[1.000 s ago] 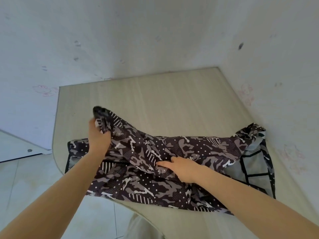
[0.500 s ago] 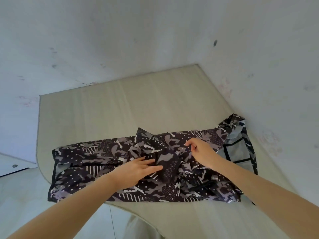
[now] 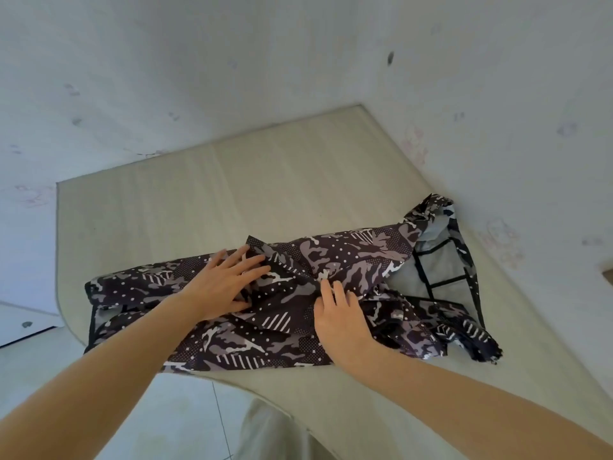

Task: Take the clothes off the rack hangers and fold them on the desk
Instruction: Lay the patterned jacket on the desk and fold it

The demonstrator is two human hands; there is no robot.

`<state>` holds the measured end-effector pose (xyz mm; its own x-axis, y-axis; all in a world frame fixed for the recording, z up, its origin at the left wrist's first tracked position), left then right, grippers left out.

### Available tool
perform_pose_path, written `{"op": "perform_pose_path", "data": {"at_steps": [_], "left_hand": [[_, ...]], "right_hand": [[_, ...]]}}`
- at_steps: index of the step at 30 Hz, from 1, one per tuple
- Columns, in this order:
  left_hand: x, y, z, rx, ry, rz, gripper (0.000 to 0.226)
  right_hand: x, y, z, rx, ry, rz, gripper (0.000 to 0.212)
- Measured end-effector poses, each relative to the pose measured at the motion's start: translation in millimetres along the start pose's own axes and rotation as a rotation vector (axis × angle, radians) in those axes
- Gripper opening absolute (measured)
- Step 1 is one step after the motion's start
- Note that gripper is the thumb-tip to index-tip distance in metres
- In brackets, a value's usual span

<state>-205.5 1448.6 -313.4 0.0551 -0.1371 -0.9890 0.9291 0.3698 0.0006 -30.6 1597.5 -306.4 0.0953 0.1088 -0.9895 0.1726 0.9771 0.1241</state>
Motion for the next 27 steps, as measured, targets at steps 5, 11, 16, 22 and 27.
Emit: {"op": "perform_pose_path", "data": {"at_steps": [5, 11, 16, 22, 27], "left_hand": [[15, -5, -9, -0.045, -0.166, -0.006, 0.108], [30, -22, -22, -0.075, -0.222, -0.011, 0.113], [42, -20, -15, -0.168, -0.228, 0.061, 0.105], [35, -2, -18, -0.163, -0.268, 0.2, 0.091], [24, 3, -33, 0.011, -0.124, 0.187, 0.078]], "right_hand": [[20, 7, -8, 0.227, -0.383, -0.239, 0.066], [32, 13, -41, 0.315, -0.506, -0.434, 0.085], [25, 37, -89, 0.243, -0.375, -0.399, 0.072], [13, 77, -154, 0.121, -0.302, -0.044, 0.066], [8, 88, -180, 0.166, -0.252, 0.085, 0.063]]}}
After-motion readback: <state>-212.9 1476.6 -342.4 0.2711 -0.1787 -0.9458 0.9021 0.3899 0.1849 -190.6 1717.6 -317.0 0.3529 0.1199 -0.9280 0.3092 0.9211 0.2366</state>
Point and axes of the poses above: each hand's wrist, its own z-axis away from the middle knuckle, its own x-axis out of the palm, y = z × x, the point moved 4 cm from there along -z, towards the middle knuckle, and after that the axes turned 13 degrees about y, right-handed, at the moved point
